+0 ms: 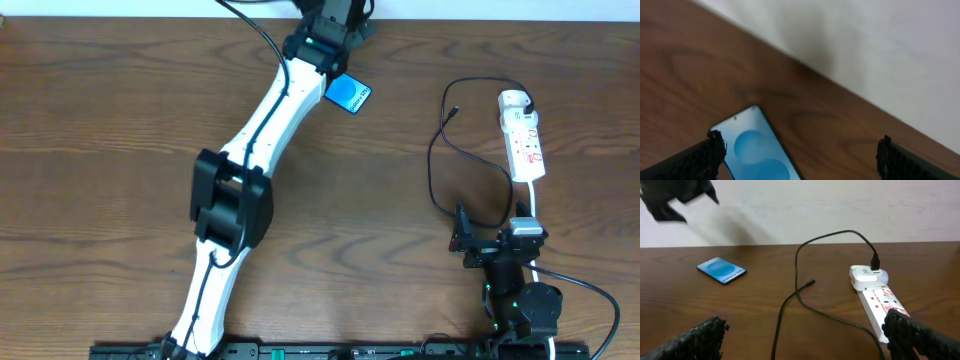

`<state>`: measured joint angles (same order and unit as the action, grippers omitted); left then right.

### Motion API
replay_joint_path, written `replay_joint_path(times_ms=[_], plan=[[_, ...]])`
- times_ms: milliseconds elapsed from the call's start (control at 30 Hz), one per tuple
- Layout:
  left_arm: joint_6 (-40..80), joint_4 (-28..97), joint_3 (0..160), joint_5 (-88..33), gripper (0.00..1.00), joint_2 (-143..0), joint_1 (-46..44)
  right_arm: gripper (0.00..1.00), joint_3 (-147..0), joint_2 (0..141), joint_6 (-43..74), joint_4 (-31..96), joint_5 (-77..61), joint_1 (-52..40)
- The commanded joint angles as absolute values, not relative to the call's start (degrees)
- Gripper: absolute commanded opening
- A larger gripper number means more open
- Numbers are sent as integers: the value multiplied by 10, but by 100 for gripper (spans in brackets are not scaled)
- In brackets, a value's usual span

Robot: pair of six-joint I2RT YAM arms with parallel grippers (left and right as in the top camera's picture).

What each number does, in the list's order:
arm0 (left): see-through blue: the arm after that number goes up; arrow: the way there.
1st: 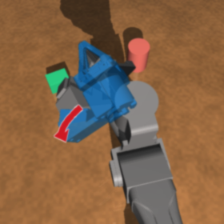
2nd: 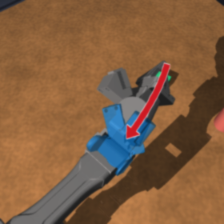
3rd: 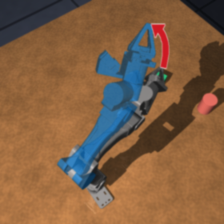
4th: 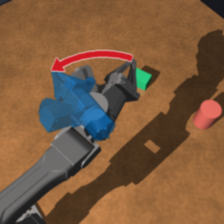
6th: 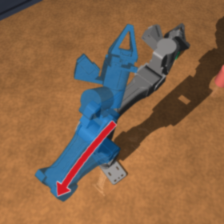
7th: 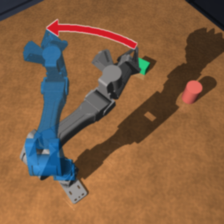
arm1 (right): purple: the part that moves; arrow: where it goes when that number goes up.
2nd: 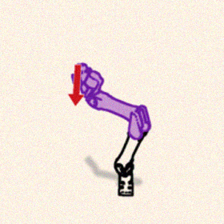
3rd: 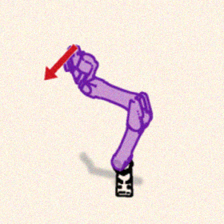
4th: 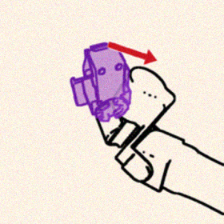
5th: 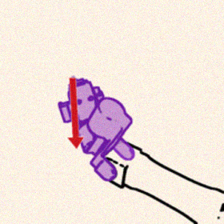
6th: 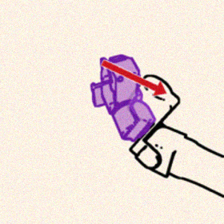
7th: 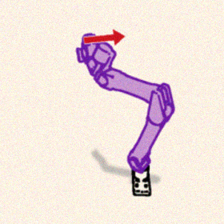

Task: Plug charger to phone and switch on socket
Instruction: 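Lower the left gripper over the smartphone and align with it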

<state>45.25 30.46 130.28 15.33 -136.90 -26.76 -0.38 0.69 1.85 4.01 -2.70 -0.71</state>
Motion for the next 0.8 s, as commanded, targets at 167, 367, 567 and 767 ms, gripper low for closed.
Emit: replay_joint_path(times_ms=[167,367,567,767], plan=[[572,302,1316,157,98,-1426,-264,99,-3,4,10,43,-20,-4],[590,295,1316,155,98,-1470,-265,99,-3,4,10,43,-20,-4],[608,295,1316,150,98,-1495,-265,99,-3,4,10,43,-20,-4],[614,297,1316,151,98,-1498,-267,99,-3,4,10,43,-20,-4]])
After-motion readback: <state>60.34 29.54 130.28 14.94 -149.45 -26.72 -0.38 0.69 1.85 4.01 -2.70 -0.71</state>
